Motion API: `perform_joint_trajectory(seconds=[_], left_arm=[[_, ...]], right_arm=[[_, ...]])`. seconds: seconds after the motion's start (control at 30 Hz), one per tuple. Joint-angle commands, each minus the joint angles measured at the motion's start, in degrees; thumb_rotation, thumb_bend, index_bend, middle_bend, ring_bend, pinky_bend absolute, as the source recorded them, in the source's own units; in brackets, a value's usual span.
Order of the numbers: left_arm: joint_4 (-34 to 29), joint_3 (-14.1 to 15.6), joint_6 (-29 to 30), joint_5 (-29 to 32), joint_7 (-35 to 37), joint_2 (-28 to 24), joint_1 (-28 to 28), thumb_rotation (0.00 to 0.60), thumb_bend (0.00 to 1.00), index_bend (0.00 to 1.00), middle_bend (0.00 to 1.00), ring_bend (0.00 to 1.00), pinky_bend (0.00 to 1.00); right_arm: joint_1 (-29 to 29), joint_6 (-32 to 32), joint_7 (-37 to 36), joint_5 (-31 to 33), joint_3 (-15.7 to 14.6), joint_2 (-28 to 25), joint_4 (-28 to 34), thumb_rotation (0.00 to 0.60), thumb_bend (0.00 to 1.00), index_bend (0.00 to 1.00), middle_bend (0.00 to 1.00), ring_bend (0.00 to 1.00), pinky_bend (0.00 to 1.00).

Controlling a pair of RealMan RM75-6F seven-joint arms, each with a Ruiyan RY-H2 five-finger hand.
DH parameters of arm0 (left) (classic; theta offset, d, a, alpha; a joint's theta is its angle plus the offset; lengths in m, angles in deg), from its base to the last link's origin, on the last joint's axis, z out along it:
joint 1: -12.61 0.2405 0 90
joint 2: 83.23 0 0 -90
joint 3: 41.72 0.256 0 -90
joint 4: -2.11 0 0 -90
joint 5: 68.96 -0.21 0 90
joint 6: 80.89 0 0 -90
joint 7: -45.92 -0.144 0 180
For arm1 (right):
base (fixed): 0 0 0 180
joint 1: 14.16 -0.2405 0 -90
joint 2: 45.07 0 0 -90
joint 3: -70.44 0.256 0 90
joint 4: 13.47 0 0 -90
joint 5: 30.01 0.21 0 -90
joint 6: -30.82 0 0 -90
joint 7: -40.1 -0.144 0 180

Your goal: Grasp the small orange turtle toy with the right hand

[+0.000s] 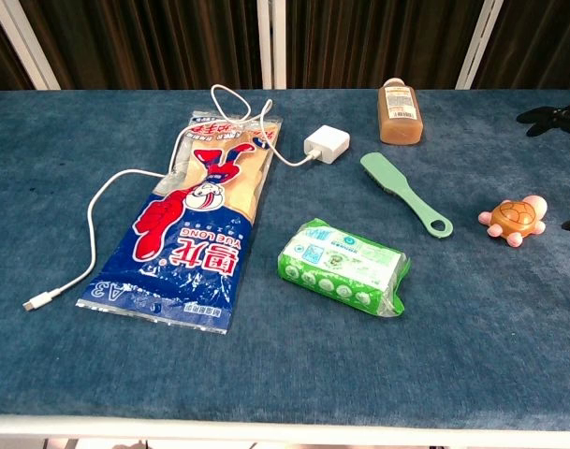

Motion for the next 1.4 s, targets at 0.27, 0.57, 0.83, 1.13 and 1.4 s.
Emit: perform_joint_trajectory(seconds=[0.27, 0.57, 0.83, 1.13, 1.4], left_arm=[[0.8, -0.1, -0.2, 0.0, 0.5, 0.4, -0.2, 0.600, 0.07, 0.01, 0.00, 0.00, 0.04], [1.0, 0.0, -0.2, -0.1, 1.6, 0.3, -0.2, 0.600, 0.07, 0.01, 0.00, 0.00, 0.04], [1.9, 0.1, -0.3, 0.0, 2.4, 0.7, -0.1, 0.600, 0.06, 0.01, 0.00, 0.00, 0.04], [2.5, 0.1, -0.5, 0.2, 3.1, 0.9, 0.0, 0.600, 0.07, 0.01, 0.00, 0.00, 0.04], [2.7, 0.1, -0.3, 0.2, 3.2, 0.8, 0.2, 0.600, 0.07, 0.01, 0.00, 0.00, 0.04]], right_arm=[[-2.7, -3.7, 2.0, 2.4, -0.1, 3.5, -3.3, 0.600, 0.27, 0.19, 0.22, 0.18, 0.17], [-2.7, -3.6, 1.9, 2.3, -1.4, 3.7, -3.4, 0.600, 0.27, 0.26, 0.27, 0.24, 0.17], [-3.9, -5.5, 3.0, 3.0, -1.8, 4.8, -4.0, 0.600, 0.35, 0.41, 0.39, 0.34, 0.18], [-4.6, -5.8, 5.5, 3.3, -2.4, 7.5, -6.4, 0.600, 0.46, 0.70, 0.59, 0.55, 0.26], [-4.2, -1.5, 3.6, 0.5, -2.5, 10.7, -10.8, 0.600, 0.54, 1.00, 0.87, 0.82, 0.51]])
